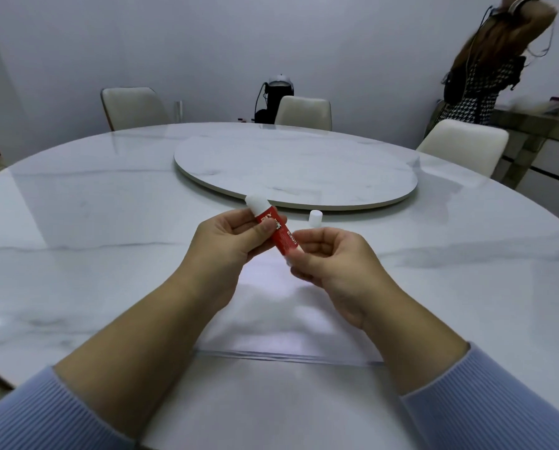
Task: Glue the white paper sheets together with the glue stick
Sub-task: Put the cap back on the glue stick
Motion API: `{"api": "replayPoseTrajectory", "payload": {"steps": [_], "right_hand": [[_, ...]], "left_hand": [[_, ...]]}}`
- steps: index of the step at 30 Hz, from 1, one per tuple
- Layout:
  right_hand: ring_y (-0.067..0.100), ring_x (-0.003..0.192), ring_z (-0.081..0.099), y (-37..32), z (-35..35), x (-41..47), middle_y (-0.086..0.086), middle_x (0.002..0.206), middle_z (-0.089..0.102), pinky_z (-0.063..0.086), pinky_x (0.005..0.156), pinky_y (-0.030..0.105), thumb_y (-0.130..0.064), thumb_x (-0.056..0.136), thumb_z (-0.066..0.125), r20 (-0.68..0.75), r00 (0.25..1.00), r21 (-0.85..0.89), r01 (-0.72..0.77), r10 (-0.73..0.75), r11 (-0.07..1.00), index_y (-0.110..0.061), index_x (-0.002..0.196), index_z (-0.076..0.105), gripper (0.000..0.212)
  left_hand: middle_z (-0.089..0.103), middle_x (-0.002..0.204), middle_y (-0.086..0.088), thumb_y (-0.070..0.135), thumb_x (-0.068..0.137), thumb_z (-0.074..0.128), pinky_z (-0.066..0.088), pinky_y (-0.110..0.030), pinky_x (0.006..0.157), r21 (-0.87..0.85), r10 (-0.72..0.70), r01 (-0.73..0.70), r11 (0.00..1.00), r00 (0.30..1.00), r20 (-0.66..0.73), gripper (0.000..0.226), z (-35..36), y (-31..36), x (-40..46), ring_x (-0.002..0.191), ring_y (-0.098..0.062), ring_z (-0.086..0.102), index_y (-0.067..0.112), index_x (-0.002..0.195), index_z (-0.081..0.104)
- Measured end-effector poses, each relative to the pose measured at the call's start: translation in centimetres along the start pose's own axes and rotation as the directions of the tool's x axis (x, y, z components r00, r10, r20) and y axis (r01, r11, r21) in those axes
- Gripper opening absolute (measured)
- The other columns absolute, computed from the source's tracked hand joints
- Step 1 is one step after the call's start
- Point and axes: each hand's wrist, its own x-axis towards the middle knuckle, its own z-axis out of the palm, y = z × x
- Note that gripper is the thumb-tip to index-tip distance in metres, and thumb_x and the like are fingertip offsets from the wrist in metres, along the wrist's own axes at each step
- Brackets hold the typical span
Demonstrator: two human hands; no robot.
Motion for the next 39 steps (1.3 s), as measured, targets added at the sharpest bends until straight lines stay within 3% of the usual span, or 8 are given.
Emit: {"api": "replayPoseTrajectory", "payload": {"steps": [2,9,13,19,23,29,34,39], "right_hand": [[0.012,0.069,0.062,0.2,0.2,0.0,0.006,0.084,0.061,0.054,0.074,0.027,-0.008,0.073,0.077,0.047,0.999,-0.102,-0.009,0.014,0.995,-0.009,0.107,0.065,0.036],[0.021,0.061,0.069,-0.6,-0.1,-0.2,0.018,0.078,0.068,0.059,0.062,0.023,-0.008,0.092,0.055,0.089,0.989,0.25,-0.134,0.115,0.959,0.008,0.092,0.063,0.018],[0.017,0.074,0.064,-0.3,-0.4,0.1,0.012,0.084,0.063,0.053,0.08,0.025,-0.004,0.077,0.071,0.099,0.993,0.04,-0.07,0.066,0.997,-0.004,0.1,0.066,0.023],[0.019,0.058,0.068,-0.6,-0.6,-0.2,0.021,0.078,0.067,0.057,0.059,0.02,-0.012,0.092,0.054,0.218,0.959,0.254,-0.237,0.183,0.938,0.012,0.103,0.06,0.028],[0.015,0.065,0.057,-0.2,-0.8,0.1,0.01,0.076,0.058,0.048,0.07,0.026,-0.011,0.075,0.076,0.126,0.992,-0.238,0.001,0.03,0.971,-0.014,0.09,0.069,0.017],[0.016,0.075,0.068,-1.3,-1.9,-0.5,0.01,0.089,0.074,0.051,0.065,0.02,-0.003,0.085,0.062,0.313,0.935,-0.072,-0.154,0.169,0.985,0.001,0.105,0.067,0.021],[0.006,0.055,0.06,-0.6,-1.3,-0.2,-0.012,0.055,0.061,0.047,0.063,0.027,-0.008,0.056,0.088,0.127,0.989,-0.441,-0.01,0.074,0.897,-0.017,0.105,0.065,0.054],[0.02,0.09,0.069,-1.2,-2.4,-0.3,0.013,0.1,0.075,0.05,0.077,0.03,-0.005,0.078,0.072,0.306,0.944,-0.204,-0.064,0.126,0.977,-0.011,0.122,0.06,0.046]], "left_hand": [[0.076,0.082,-0.004,0.01,0.068,0.066,0.057,-0.021,0.071,0.024,0.012,-0.012,1.0,1.0,-0.008,0.026,0.1,0.1,0.0,0.078,-0.016,0.072,0.004,0.094,0.068],[0.076,0.081,-0.003,0.002,0.079,0.061,0.056,-0.02,0.069,0.021,0.02,-0.02,1.0,1.0,0.002,0.016,0.1,0.0,-0.1,0.076,-0.014,0.072,0.005,0.094,0.067],[0.076,0.081,-0.004,0.008,0.072,0.064,0.057,-0.021,0.07,0.047,0.022,-0.022,0.999,1.0,0.008,0.02,0.1,0.0,-0.2,0.077,-0.016,0.073,0.006,0.092,0.068],[0.076,0.082,-0.004,0.003,0.079,0.063,0.057,-0.022,0.071,0.082,0.018,-0.019,0.996,1.0,0.012,0.014,0.1,-0.1,-0.4,0.076,-0.016,0.072,0.006,0.091,0.068],[0.076,0.08,-0.004,-0.001,0.081,0.062,0.057,-0.021,0.069,0.136,0.029,-0.03,0.99,1.0,0.005,0.015,0.3,-0.1,-0.5,0.075,-0.016,0.072,0.003,0.094,0.068],[0.076,0.083,-0.005,0.0,0.081,0.062,0.057,-0.022,0.07,0.179,0.032,-0.036,0.983,0.999,0.022,0.014,0.6,-0.1,-0.7,0.075,-0.017,0.073,0.003,0.094,0.068],[0.077,0.08,-0.002,-0.003,0.08,0.064,0.057,-0.022,0.071,0.222,0.033,-0.043,0.974,0.998,0.05,0.016,0.8,-0.2,-1.0,0.076,-0.017,0.073,0.007,0.091,0.07],[0.077,0.081,-0.004,0.0,0.079,0.065,0.057,-0.022,0.069,0.203,0.031,-0.038,0.978,0.999,0.038,0.015,0.7,0.0,-0.8,0.077,-0.019,0.073,0.006,0.091,0.07]]}}
